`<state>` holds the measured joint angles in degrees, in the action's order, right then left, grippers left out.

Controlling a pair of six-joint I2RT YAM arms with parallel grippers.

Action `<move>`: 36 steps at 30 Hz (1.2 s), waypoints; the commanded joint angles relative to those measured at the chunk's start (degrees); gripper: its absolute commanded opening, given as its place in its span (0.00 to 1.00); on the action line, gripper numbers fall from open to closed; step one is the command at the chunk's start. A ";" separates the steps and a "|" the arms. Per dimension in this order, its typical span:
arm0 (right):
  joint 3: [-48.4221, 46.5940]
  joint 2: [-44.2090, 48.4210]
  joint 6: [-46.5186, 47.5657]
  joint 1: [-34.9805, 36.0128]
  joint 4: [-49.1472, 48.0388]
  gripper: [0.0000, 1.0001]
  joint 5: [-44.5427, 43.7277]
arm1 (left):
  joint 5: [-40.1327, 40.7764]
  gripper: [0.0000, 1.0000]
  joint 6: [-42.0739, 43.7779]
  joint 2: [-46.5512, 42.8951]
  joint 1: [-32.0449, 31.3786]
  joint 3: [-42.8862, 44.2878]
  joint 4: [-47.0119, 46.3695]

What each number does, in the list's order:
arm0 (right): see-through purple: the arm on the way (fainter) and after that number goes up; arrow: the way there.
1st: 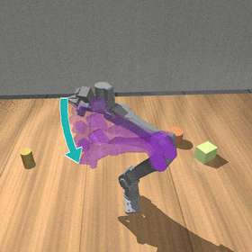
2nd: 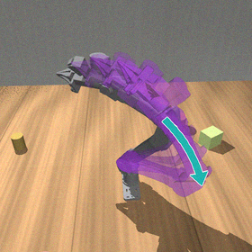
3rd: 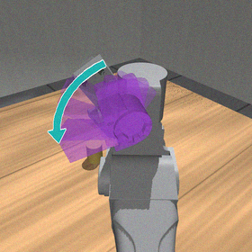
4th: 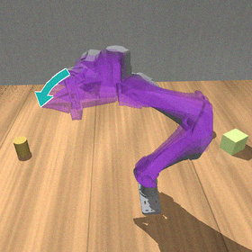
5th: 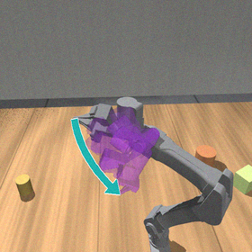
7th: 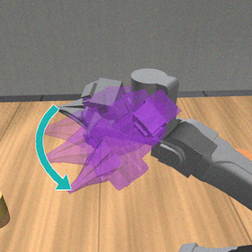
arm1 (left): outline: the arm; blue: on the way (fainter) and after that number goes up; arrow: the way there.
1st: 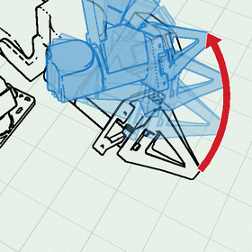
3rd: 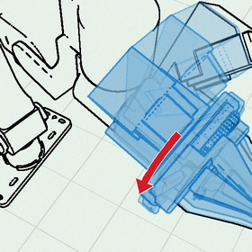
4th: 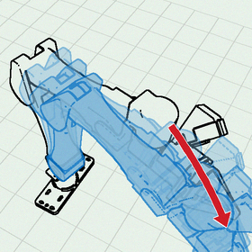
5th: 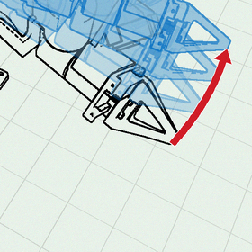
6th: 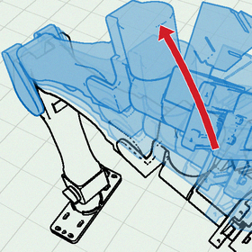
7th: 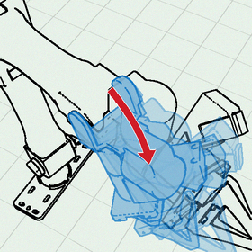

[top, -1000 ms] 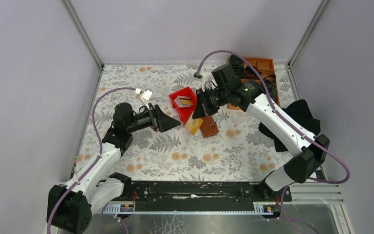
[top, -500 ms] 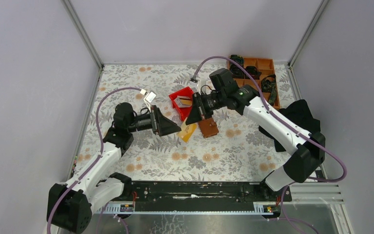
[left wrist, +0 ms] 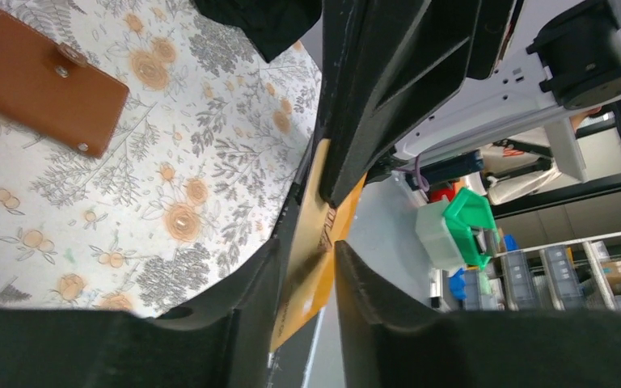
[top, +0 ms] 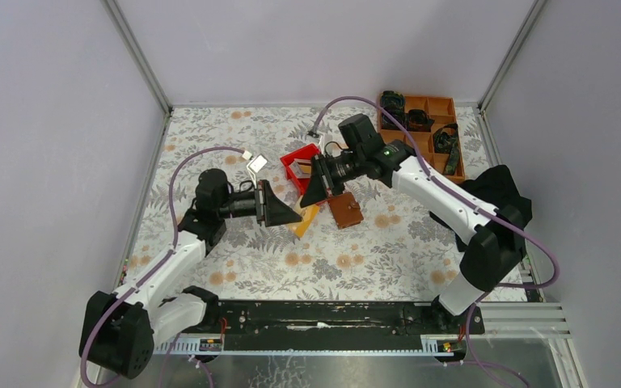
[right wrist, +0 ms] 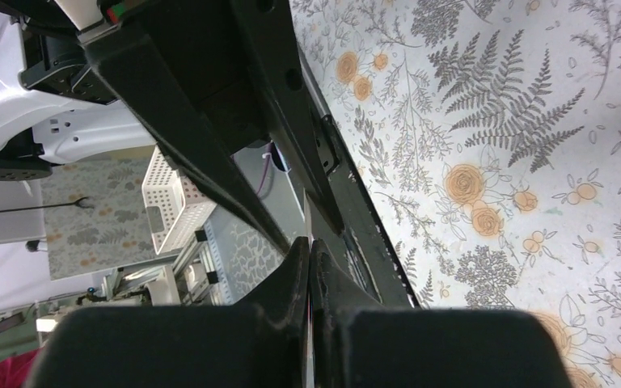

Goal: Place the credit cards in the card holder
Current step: Pick up the credit card from the storage box.

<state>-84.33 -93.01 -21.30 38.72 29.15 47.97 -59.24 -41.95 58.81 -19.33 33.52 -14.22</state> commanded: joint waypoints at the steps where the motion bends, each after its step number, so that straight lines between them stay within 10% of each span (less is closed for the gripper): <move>1: -1.42 -1.28 -0.28 -0.01 -1.74 0.00 3.71 | -2.59 0.29 -0.67 0.44 -0.36 -0.72 -3.34; 5: -1.16 -1.98 0.21 -0.93 -1.72 0.00 4.87 | -2.20 0.01 -0.97 0.68 -0.40 -0.89 -3.24; 17: 1.69 0.80 1.39 -8.05 -2.48 0.52 1.34 | 3.91 0.00 -2.73 2.97 -0.38 -0.76 -6.06; 36: 25.21 11.63 -13.72 -8.48 -32.99 0.52 -11.43 | 40.25 0.00 -24.56 7.62 -7.87 -5.28 -26.64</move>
<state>-61.06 -83.92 -30.20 30.00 7.66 38.13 -27.51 -62.59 65.52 -24.03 28.47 -34.59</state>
